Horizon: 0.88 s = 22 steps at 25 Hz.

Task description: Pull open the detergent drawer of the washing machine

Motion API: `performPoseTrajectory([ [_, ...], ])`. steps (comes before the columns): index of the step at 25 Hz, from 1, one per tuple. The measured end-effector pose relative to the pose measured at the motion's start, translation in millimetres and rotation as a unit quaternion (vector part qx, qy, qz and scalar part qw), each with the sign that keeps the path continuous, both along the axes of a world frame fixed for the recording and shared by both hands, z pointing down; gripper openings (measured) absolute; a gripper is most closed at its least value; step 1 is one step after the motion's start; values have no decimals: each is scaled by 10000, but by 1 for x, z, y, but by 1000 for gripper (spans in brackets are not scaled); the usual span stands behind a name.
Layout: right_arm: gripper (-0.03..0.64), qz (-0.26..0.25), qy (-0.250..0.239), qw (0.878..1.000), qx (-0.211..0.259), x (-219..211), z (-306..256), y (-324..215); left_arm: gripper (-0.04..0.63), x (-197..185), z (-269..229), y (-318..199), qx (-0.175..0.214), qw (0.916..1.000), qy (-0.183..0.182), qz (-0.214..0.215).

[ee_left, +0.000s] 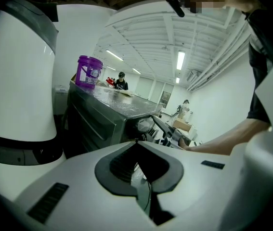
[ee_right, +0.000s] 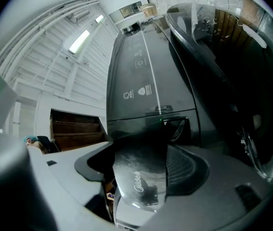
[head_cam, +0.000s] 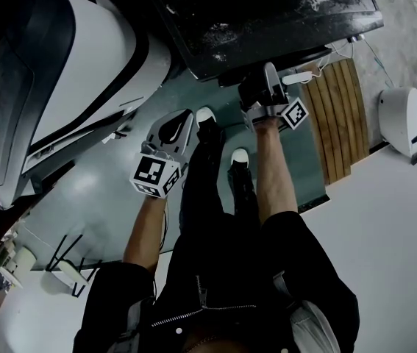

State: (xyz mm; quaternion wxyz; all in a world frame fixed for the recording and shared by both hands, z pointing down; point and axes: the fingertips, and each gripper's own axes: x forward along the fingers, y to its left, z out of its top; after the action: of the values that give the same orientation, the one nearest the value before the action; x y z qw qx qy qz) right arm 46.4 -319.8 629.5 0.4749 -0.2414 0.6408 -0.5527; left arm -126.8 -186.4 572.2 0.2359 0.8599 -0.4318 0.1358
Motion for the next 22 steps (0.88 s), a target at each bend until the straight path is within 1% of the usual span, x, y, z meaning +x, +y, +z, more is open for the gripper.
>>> performPoseTrajectory([
  [3, 312, 17, -56, 10000, 35, 3, -1, 5, 21, 1, 2, 0, -21, 10000, -5, 12],
  [5, 290, 74, -132, 9999, 58, 8, -1, 16, 21, 0, 4, 1, -56, 10000, -1, 13],
  [10, 291, 44, -165, 9998, 47, 11, 0, 21, 21, 2, 8, 0, -47, 10000, -40, 71],
  [16, 291, 75, -234, 9997, 31, 13, 2, 24, 21, 3, 0, 6, -2, 10000, -61, 72],
  [22, 290, 159, -347, 9993, 2, 21, 3, 41, 21, 2, -4, 13, 5, 10000, -83, 43],
])
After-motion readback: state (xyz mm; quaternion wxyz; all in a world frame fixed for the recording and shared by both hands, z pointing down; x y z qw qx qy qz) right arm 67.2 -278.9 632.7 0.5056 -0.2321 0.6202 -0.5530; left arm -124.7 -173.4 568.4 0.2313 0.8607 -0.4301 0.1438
